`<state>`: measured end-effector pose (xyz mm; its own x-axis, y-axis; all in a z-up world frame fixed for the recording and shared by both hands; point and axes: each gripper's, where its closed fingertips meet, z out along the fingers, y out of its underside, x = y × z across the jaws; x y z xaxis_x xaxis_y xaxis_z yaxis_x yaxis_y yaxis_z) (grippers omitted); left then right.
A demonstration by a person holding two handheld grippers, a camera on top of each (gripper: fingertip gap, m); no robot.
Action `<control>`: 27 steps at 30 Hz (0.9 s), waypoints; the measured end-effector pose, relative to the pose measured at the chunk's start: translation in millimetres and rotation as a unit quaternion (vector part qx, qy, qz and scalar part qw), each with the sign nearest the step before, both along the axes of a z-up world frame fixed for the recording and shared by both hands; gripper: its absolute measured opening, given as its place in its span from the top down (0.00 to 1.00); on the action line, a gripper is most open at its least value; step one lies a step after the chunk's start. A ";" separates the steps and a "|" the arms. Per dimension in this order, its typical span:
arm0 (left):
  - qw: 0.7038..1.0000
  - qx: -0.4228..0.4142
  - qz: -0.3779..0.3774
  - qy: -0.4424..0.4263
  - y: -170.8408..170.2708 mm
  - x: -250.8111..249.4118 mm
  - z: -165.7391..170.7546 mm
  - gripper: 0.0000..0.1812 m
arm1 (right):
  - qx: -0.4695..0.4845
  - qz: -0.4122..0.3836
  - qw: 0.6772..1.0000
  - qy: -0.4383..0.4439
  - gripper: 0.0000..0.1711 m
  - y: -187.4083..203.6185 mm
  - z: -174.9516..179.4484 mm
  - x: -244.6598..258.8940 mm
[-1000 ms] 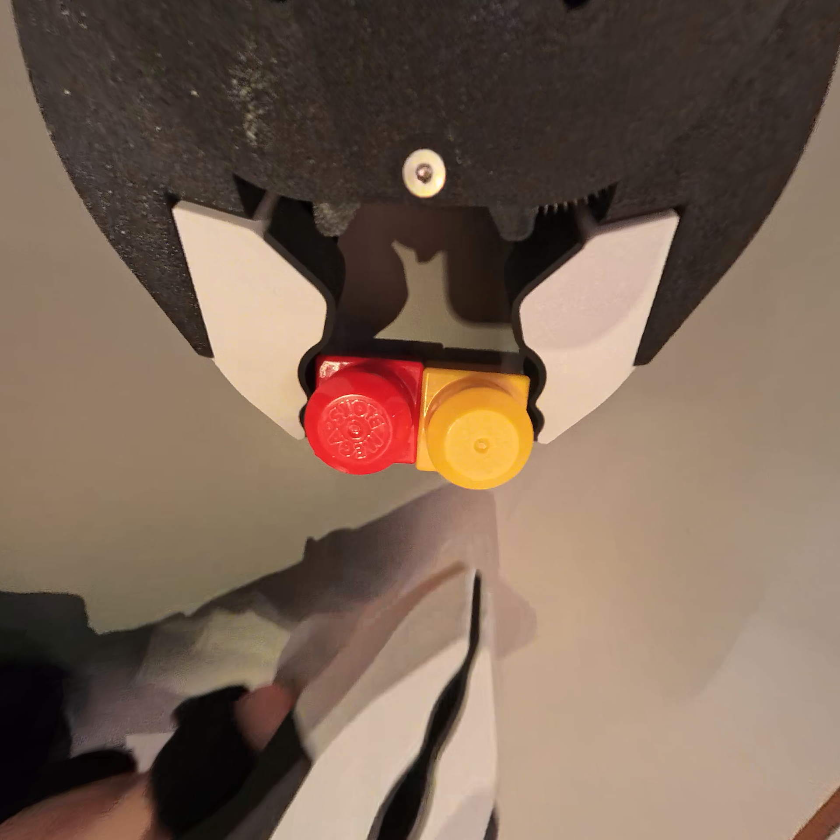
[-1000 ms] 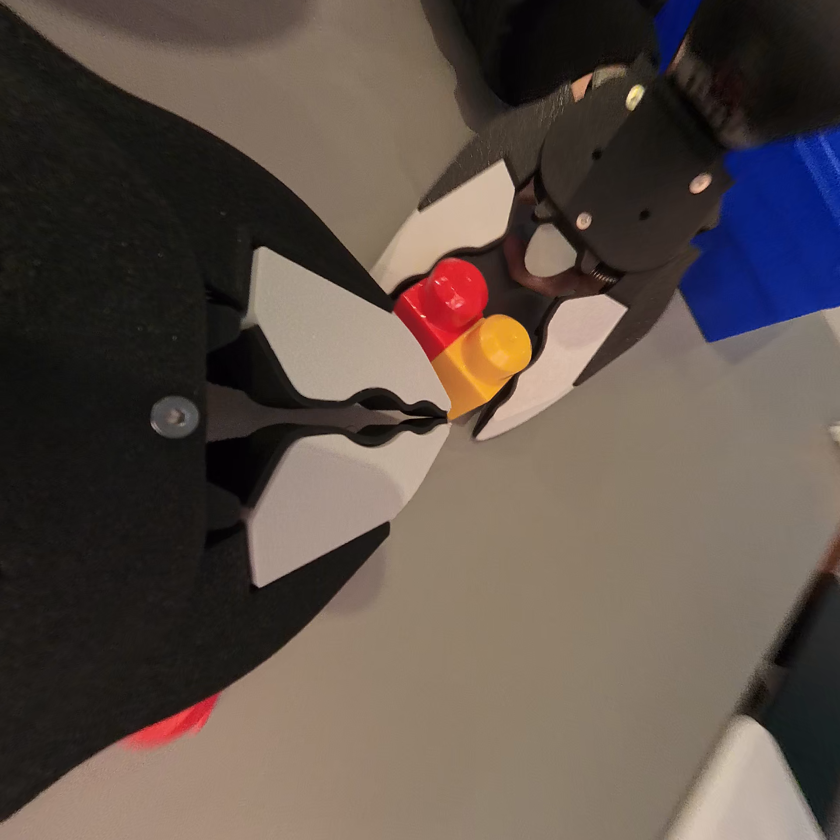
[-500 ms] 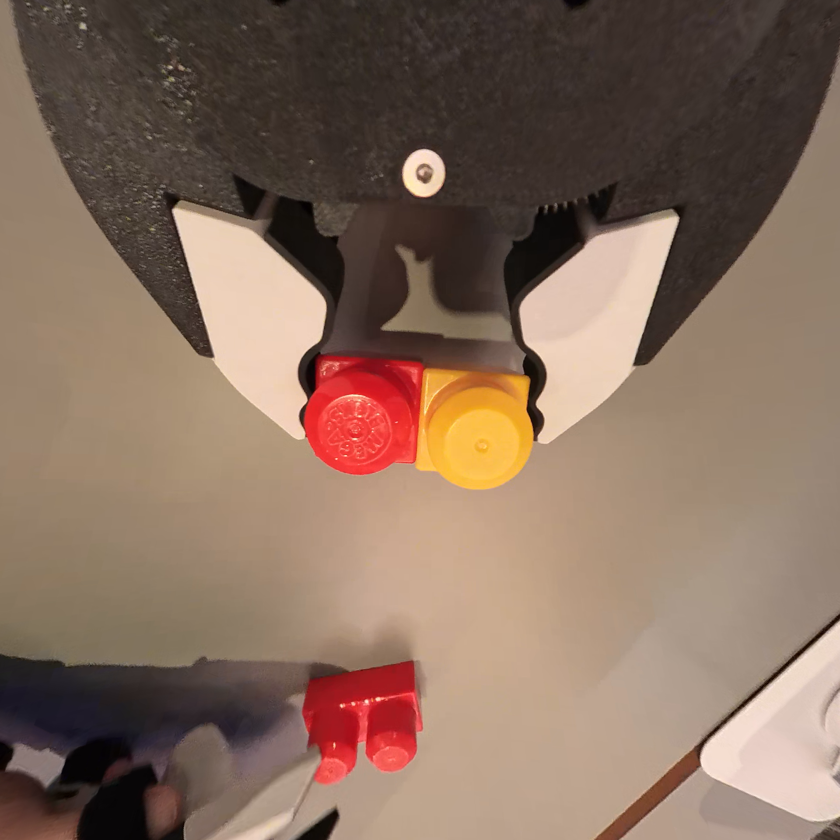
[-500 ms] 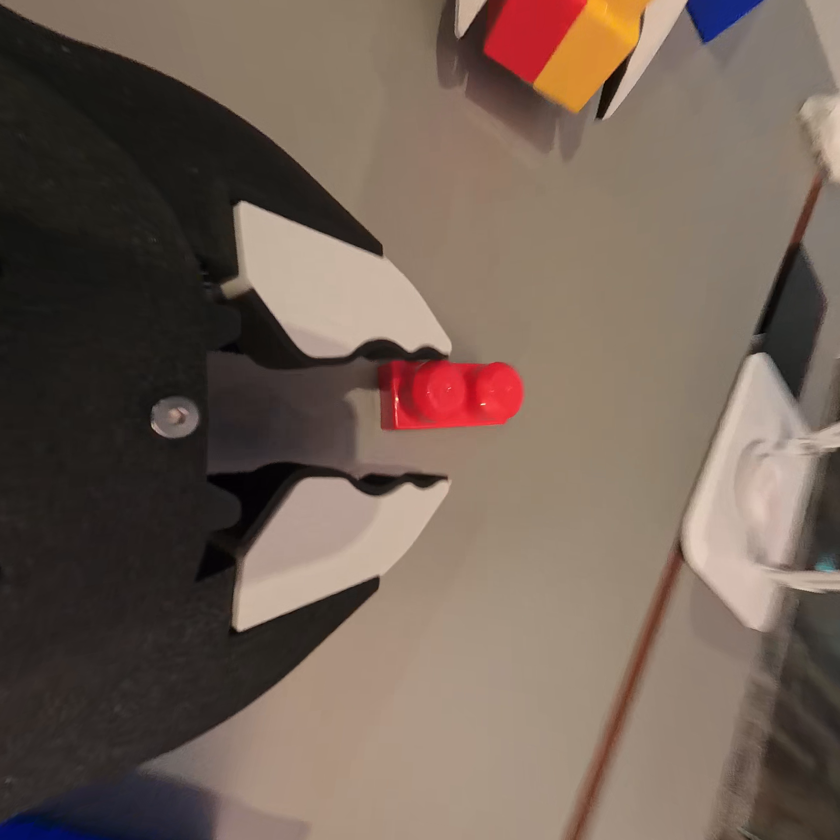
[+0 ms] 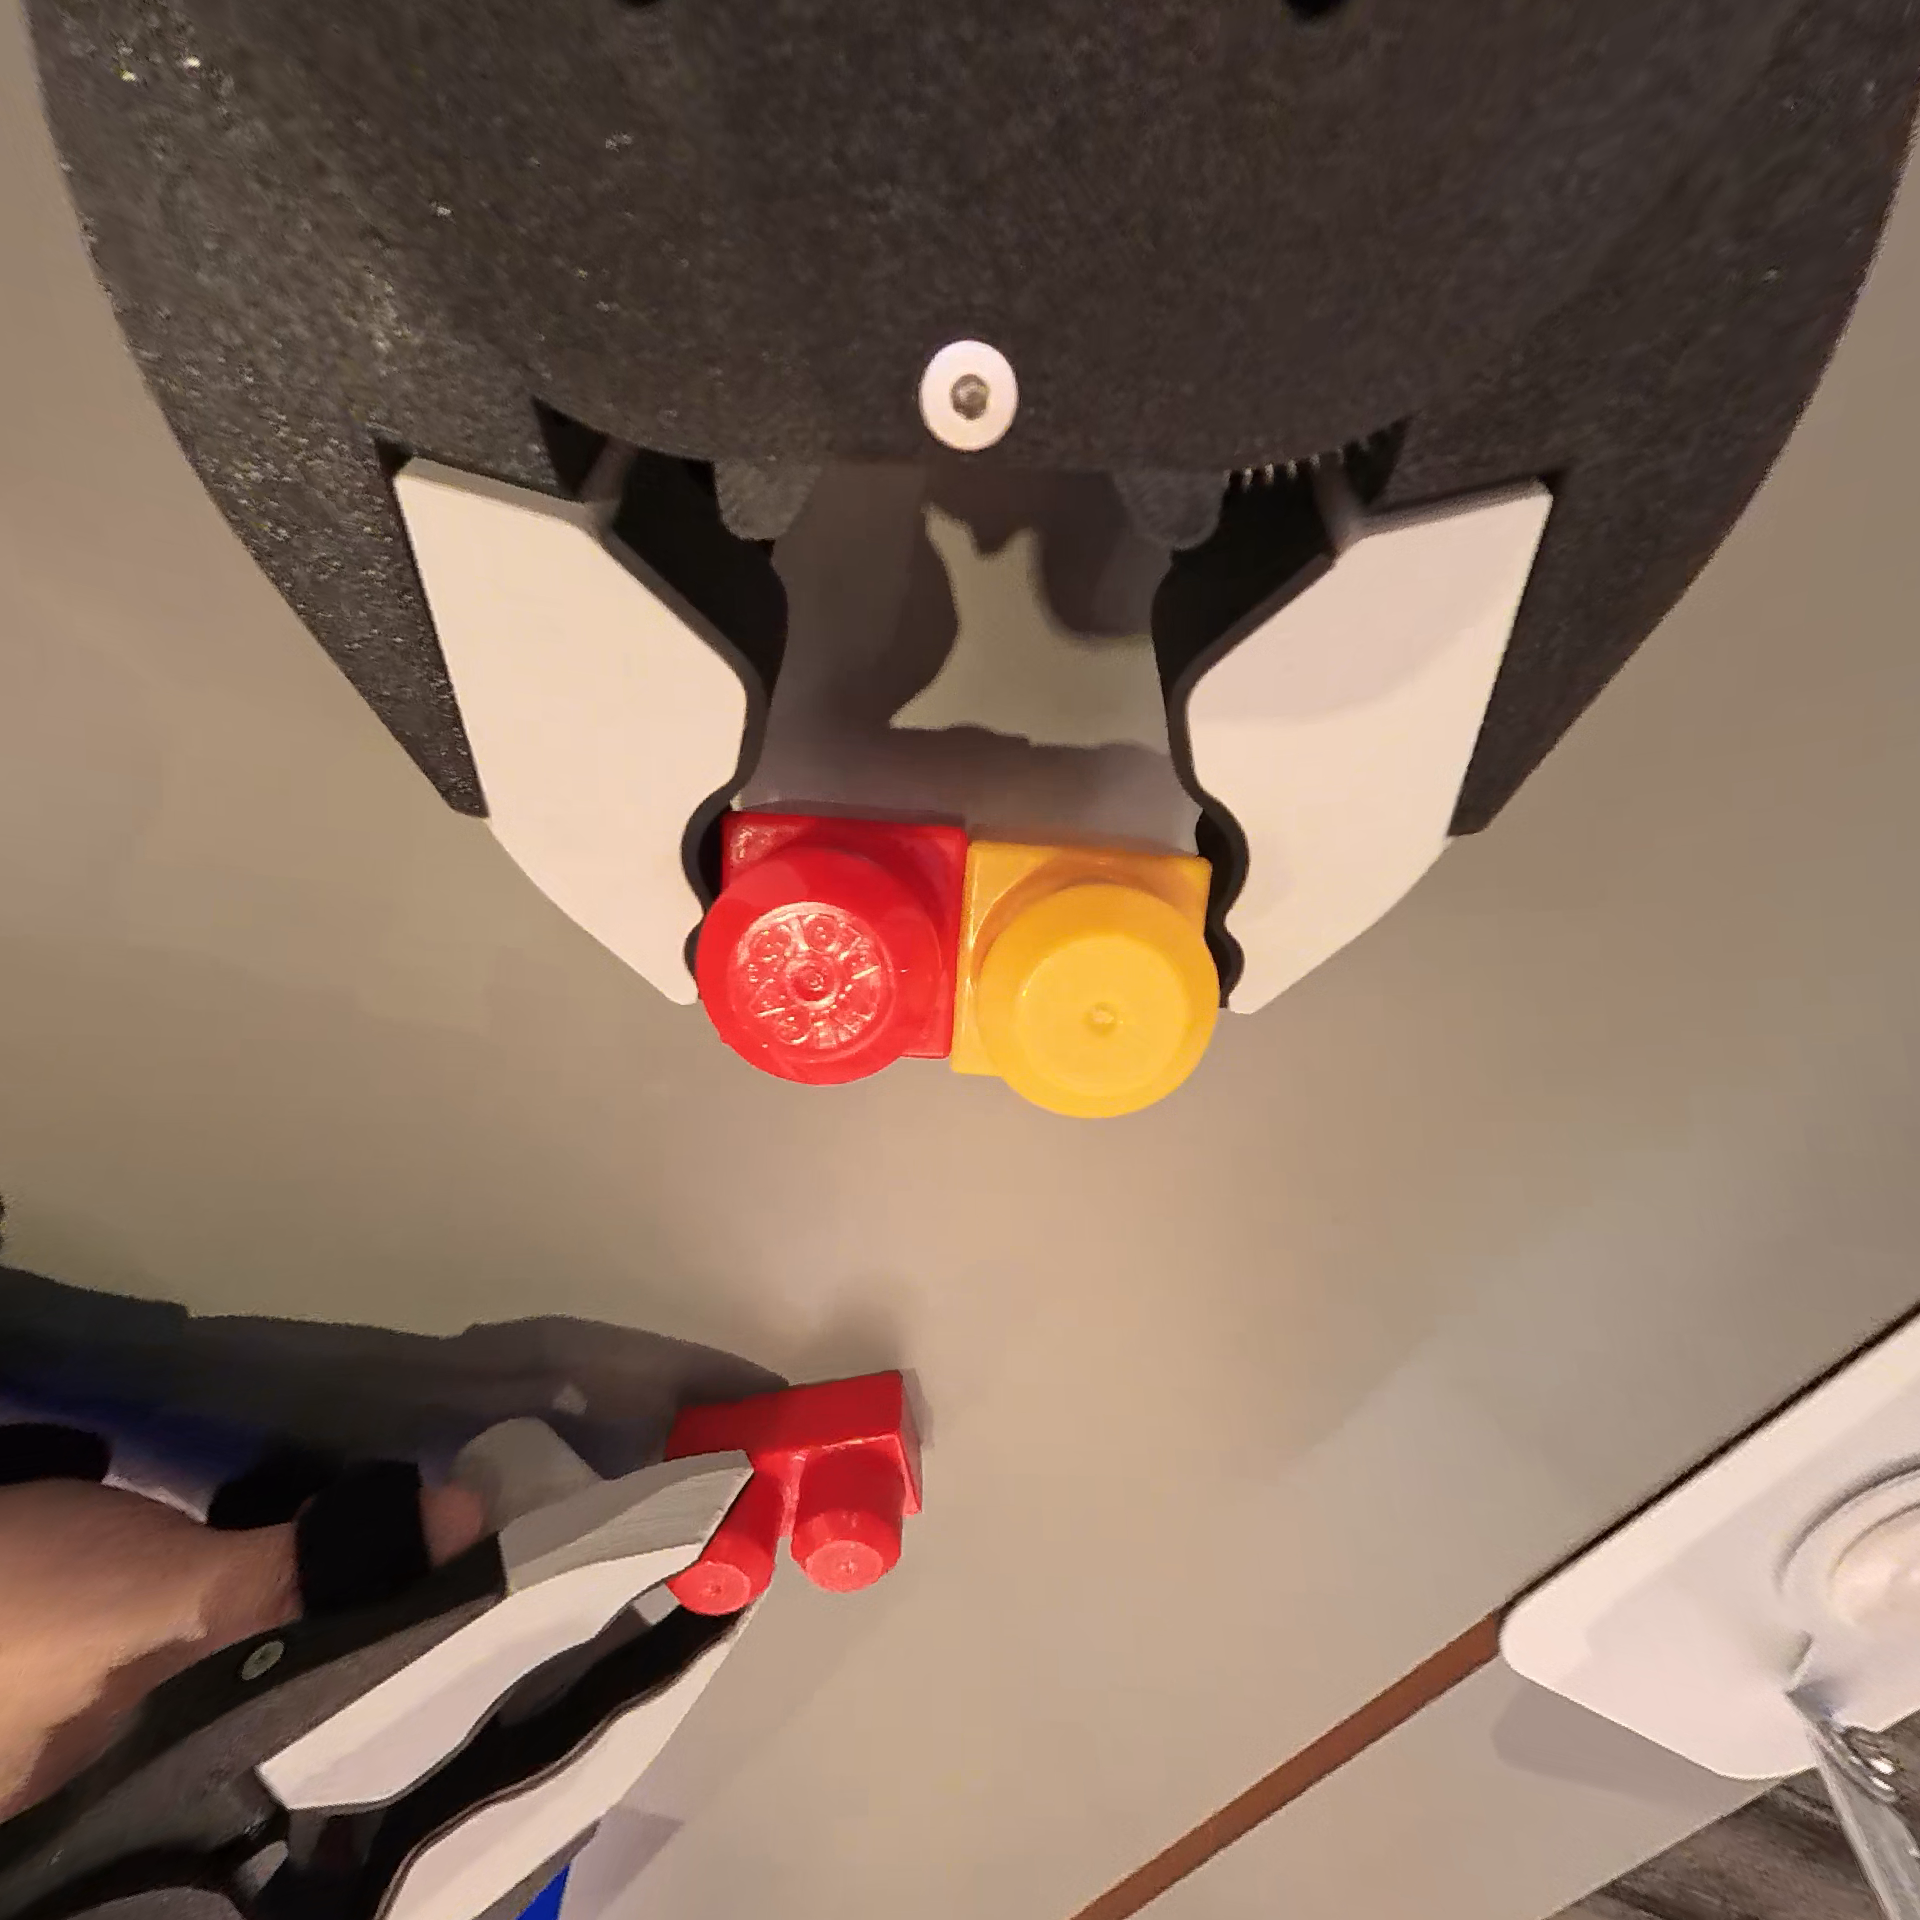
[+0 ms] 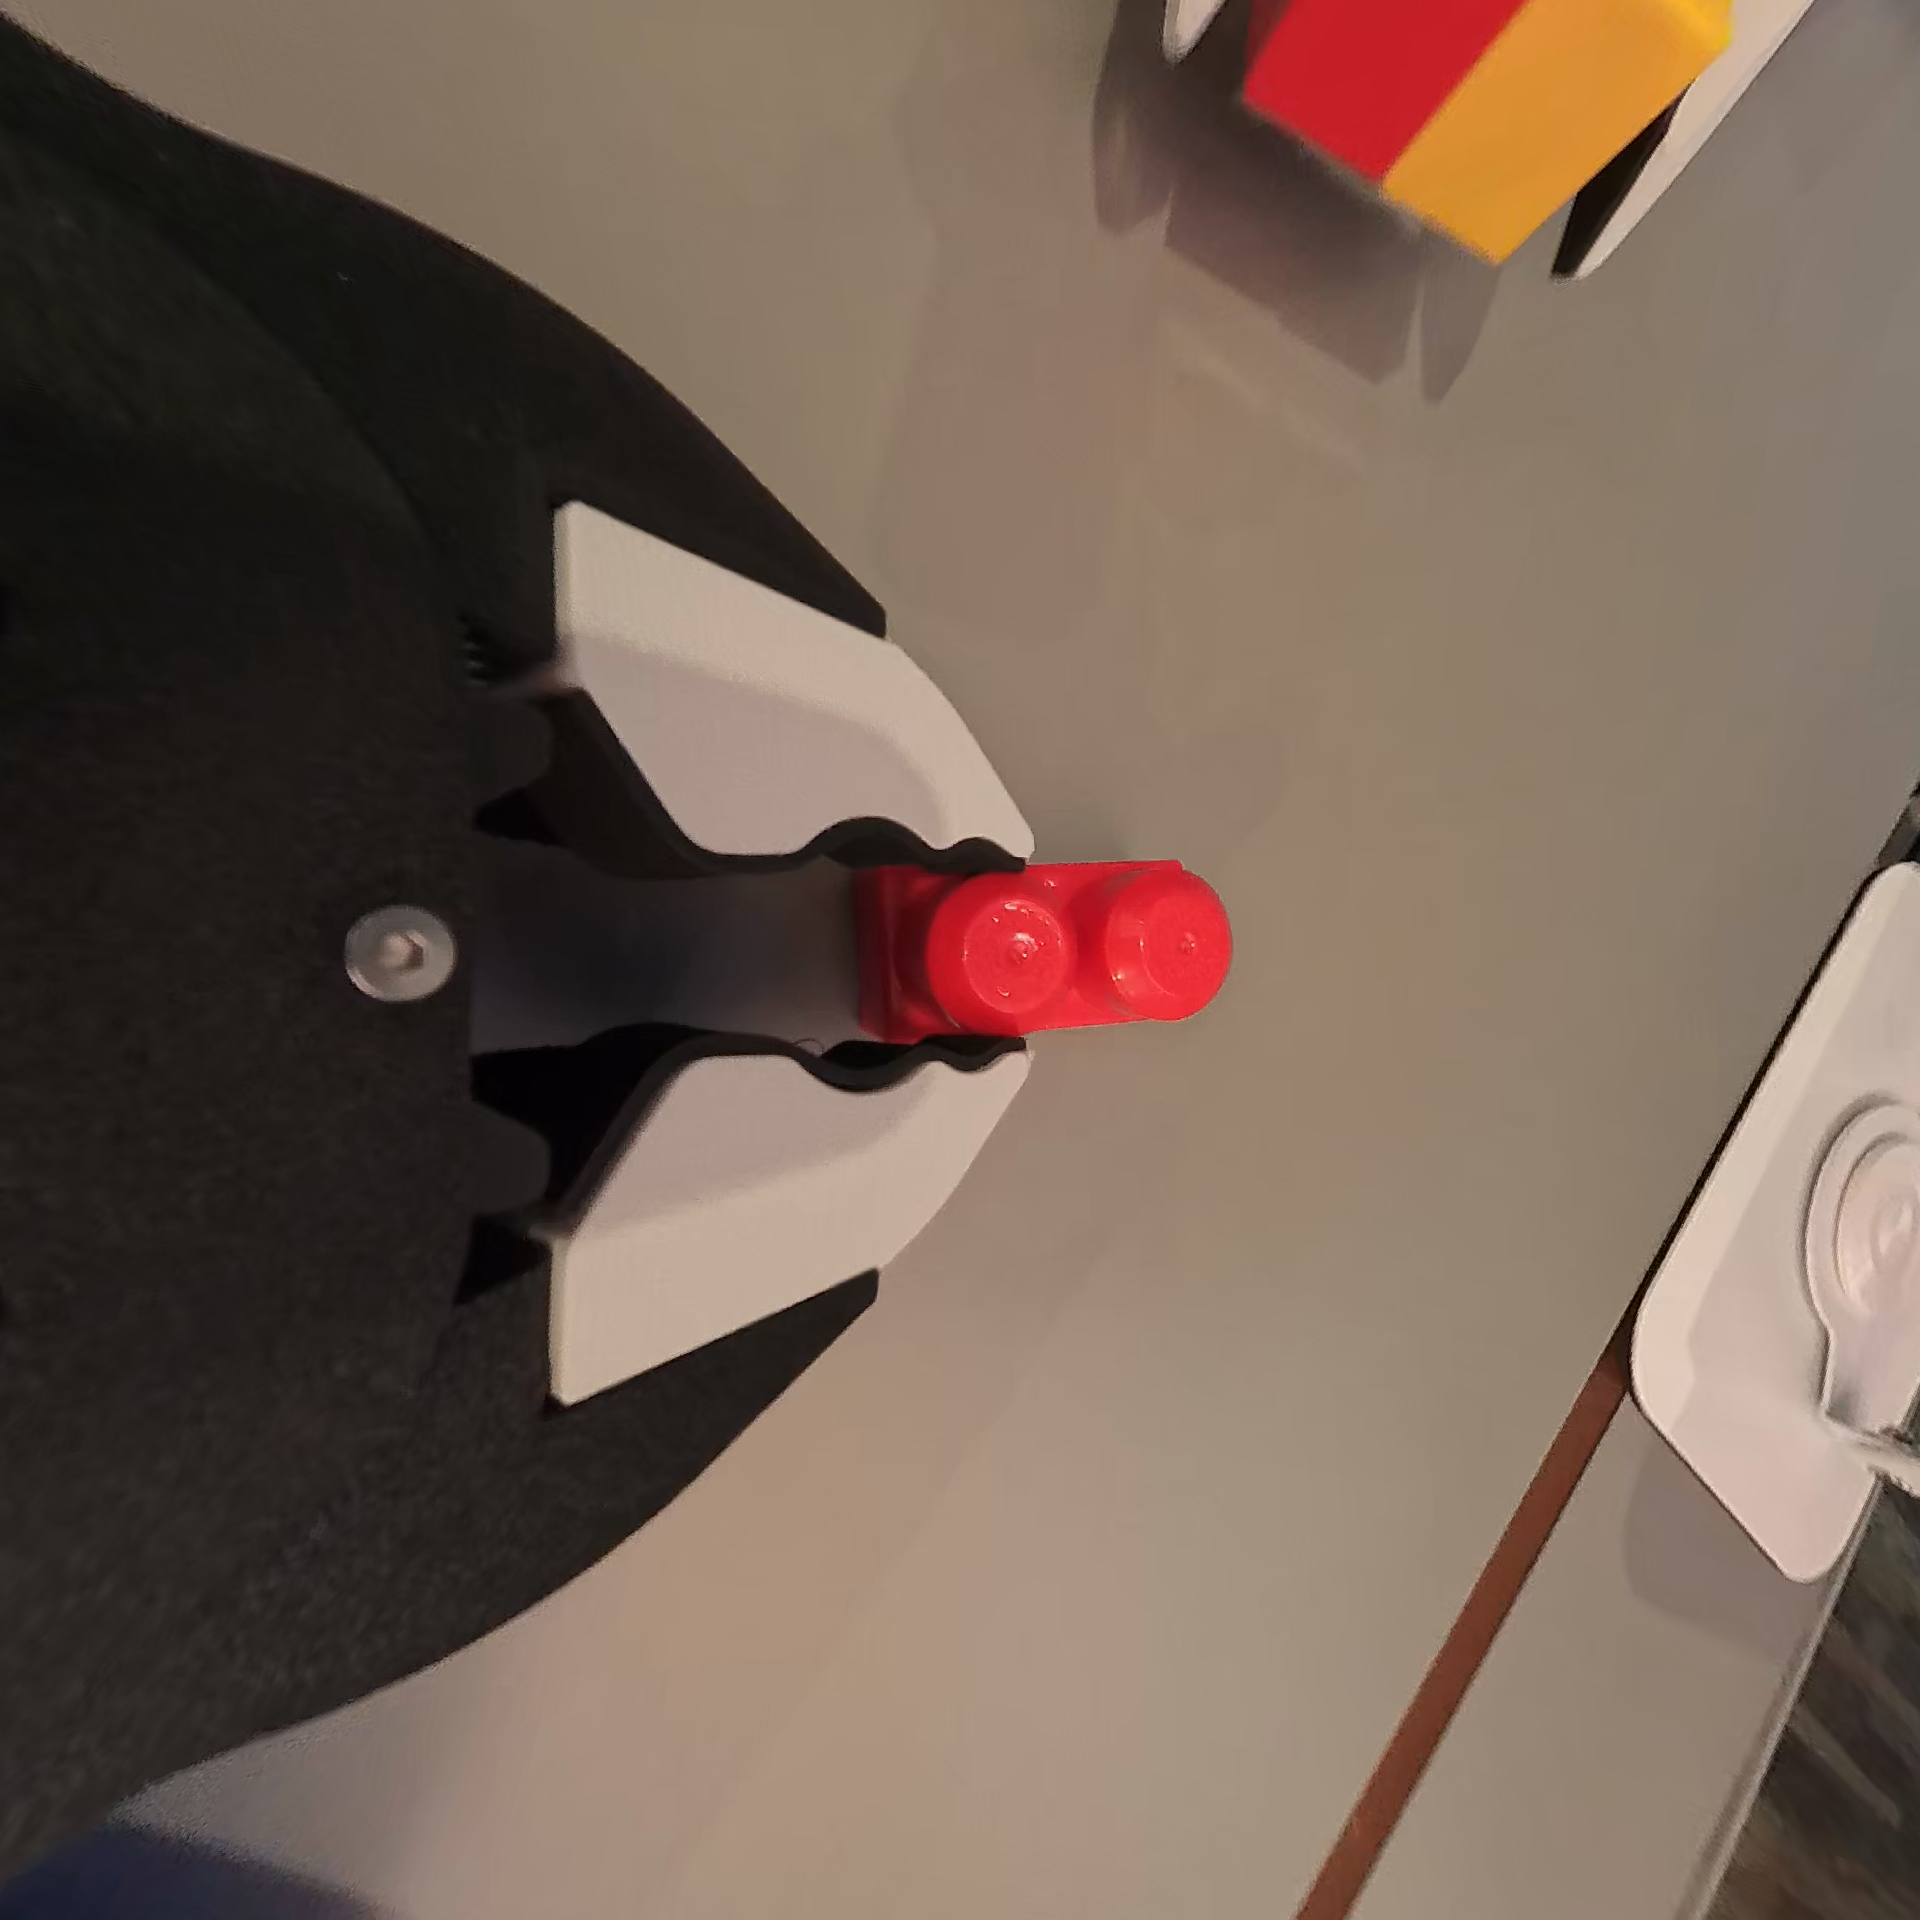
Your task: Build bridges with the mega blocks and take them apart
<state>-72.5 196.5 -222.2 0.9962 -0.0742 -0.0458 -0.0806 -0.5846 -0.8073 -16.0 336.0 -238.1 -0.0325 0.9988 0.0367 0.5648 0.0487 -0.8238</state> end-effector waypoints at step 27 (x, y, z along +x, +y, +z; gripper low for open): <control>0.980 -0.012 0.183 0.075 -28.7 -77.4 0.2 0.51 | -0.078 0.123 0.985 0.097 0.83 -185.1 92.3 -110.2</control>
